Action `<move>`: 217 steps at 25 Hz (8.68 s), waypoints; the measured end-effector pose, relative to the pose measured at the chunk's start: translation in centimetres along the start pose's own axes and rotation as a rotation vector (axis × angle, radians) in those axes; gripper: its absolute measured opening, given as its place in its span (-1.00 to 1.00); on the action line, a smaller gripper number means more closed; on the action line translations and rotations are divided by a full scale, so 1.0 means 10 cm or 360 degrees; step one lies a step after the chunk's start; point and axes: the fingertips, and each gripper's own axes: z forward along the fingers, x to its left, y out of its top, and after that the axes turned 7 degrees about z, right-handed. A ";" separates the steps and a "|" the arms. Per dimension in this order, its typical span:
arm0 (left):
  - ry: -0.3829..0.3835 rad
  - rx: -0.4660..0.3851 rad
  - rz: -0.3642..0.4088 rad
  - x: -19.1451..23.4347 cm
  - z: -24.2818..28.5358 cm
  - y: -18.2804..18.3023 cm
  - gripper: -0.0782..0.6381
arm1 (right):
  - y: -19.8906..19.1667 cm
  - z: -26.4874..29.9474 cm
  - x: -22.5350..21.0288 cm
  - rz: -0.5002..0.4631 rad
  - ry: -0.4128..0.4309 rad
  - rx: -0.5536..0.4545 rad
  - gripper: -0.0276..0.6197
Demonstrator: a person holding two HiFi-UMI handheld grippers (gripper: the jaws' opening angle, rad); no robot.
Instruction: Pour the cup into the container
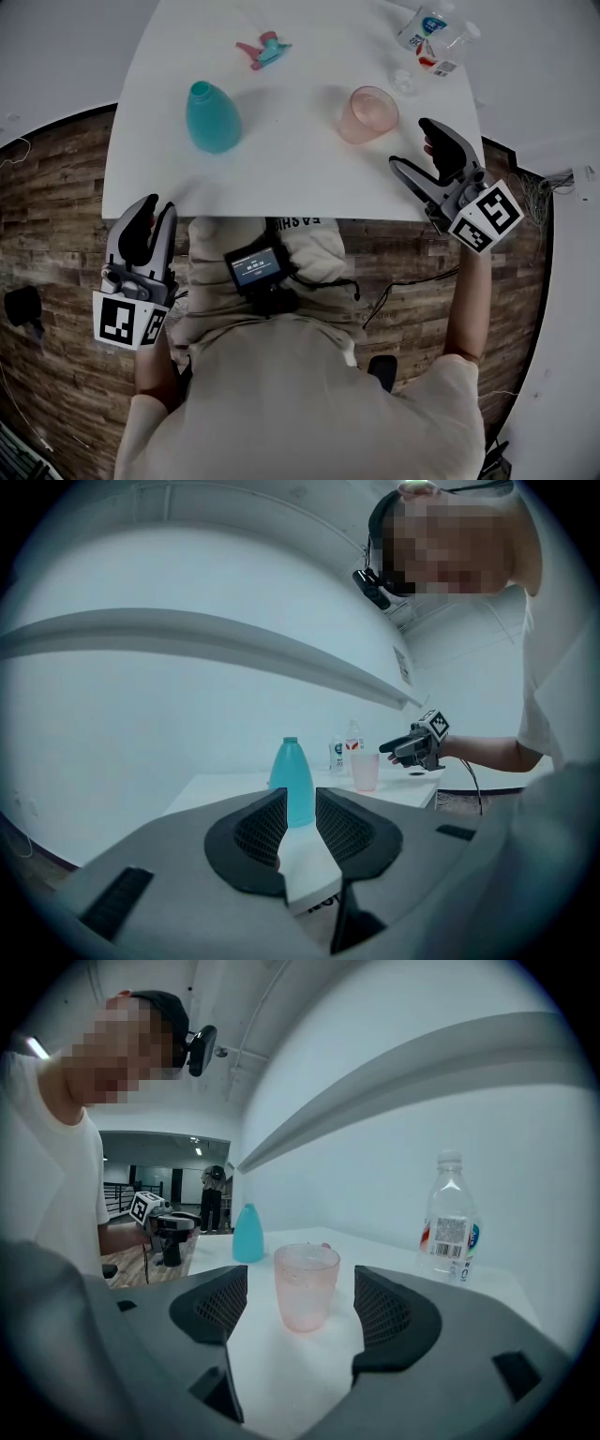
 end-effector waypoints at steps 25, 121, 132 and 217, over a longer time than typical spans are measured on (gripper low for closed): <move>0.0023 0.0008 0.0000 0.08 -0.01 0.06 -0.49 | -0.06 0.31 -0.03 -0.0045 0.0224 0.0085 0.23; 0.0067 0.0042 -0.0011 0.18 -0.15 -0.04 -0.49 | -0.18 0.82 -0.03 -0.0027 0.0225 0.0094 0.23; 0.0064 0.0046 -0.0021 0.20 -0.15 -0.07 -0.49 | -0.17 0.83 -0.03 -0.0002 0.0204 0.0093 0.23; -0.0079 -0.0049 0.0056 0.41 0.03 0.23 -0.52 | 0.72 1.17 0.72 -0.0151 0.0173 0.0162 0.23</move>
